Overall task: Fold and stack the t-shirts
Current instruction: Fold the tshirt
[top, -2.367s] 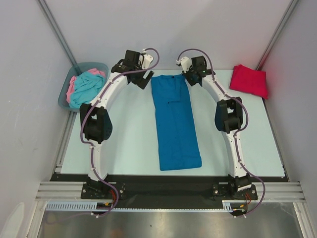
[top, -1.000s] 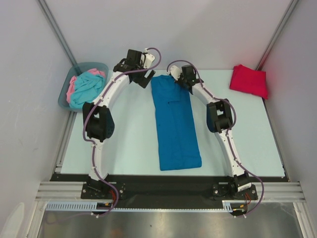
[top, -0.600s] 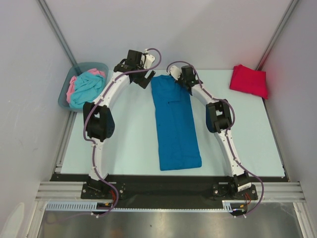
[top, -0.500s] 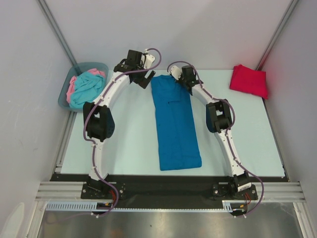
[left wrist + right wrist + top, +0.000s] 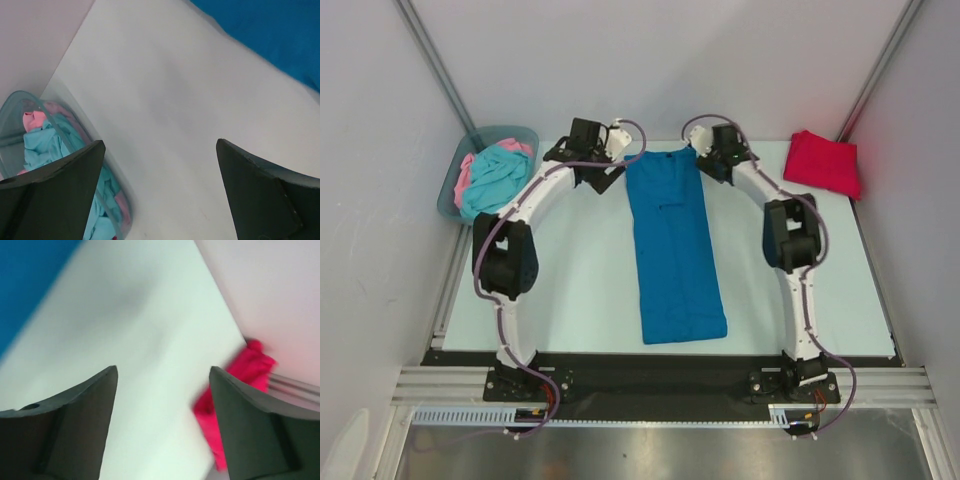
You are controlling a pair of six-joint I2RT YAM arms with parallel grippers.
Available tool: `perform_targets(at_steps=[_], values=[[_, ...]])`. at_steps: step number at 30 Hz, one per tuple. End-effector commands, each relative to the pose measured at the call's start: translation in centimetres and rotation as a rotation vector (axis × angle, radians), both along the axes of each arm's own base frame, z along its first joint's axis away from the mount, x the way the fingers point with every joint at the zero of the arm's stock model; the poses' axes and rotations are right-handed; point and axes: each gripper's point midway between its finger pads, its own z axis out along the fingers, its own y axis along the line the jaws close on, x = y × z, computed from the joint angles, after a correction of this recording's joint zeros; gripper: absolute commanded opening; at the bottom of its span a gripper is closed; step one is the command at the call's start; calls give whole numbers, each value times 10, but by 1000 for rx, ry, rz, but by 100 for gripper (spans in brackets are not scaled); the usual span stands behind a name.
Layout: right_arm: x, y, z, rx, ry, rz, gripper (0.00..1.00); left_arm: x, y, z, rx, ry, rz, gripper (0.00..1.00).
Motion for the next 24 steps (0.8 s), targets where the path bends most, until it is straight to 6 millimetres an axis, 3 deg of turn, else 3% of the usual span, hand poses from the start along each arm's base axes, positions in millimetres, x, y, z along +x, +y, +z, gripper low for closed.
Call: perform_targets(at_steps=[1,2,3,5,6,7,8,9,13,14,16,17,19,24], values=[[-38,-19,90,-49,-71,89,81,-11,-4,62,104,-229,-204,100],[-52,-20,88,-54,-45,127,81,-30,-1,51,126,-215,-250,100],[-82,-26,74,-94,31,175,82,-38,-4,48,134,-225,-300,100],[-118,-20,60,-108,132,272,82,-66,-10,35,171,-211,-432,100],[-151,-23,50,-130,234,312,83,-76,-12,31,184,-203,-473,100],[-168,-24,44,-140,287,327,84,-87,-18,28,171,-192,-509,100],[-184,-14,38,-115,335,379,84,-100,-23,16,153,-159,-544,100],[-210,-11,32,-119,402,406,84,-112,-27,17,134,-146,-555,100],[-248,8,20,-98,466,442,85,-143,-47,-6,131,-96,-597,100],[-254,10,15,-104,478,449,85,-149,-45,-18,154,-79,-586,100],[-267,20,5,-116,495,476,85,-153,-54,-17,160,-123,-597,100],[-274,25,2,-109,508,482,85,-158,-51,-30,175,-110,-593,100],[-289,40,0,-109,523,522,85,-150,-46,-30,186,-148,-516,100],[-332,69,0,-90,528,594,85,-125,6,-37,167,-101,-142,100]])
